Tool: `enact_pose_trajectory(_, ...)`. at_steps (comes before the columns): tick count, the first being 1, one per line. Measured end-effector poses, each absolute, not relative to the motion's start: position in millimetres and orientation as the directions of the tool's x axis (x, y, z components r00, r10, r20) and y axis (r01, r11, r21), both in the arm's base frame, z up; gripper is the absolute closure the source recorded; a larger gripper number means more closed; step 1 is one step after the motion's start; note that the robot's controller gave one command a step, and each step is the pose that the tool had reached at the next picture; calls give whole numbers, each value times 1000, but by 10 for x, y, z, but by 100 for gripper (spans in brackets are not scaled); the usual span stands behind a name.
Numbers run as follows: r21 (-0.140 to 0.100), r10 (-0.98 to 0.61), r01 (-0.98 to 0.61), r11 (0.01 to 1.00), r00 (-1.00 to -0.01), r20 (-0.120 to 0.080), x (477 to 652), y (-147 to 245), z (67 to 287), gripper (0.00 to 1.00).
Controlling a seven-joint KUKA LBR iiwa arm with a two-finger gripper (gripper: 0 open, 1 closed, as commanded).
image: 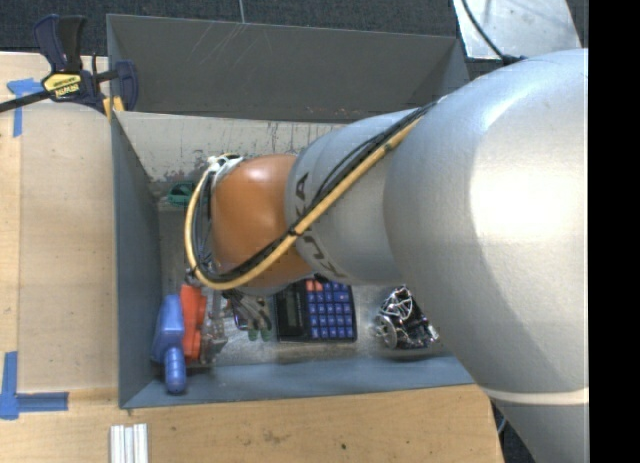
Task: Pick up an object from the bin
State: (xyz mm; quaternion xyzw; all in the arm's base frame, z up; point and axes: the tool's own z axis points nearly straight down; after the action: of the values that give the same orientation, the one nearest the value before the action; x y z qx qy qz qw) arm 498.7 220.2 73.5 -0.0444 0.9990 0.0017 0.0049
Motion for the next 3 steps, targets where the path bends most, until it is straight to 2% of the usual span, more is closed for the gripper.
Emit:
enact_pose_trajectory(1,3,-213,-213,977,-977,-6,5141,2046,741,0)
enact_pose_trajectory(2,-11,-214,-213,977,-977,-22,5060,2340,768,100)
enact_pose_trajectory(3,-11,-213,-213,977,-977,-22,5060,2339,768,100)
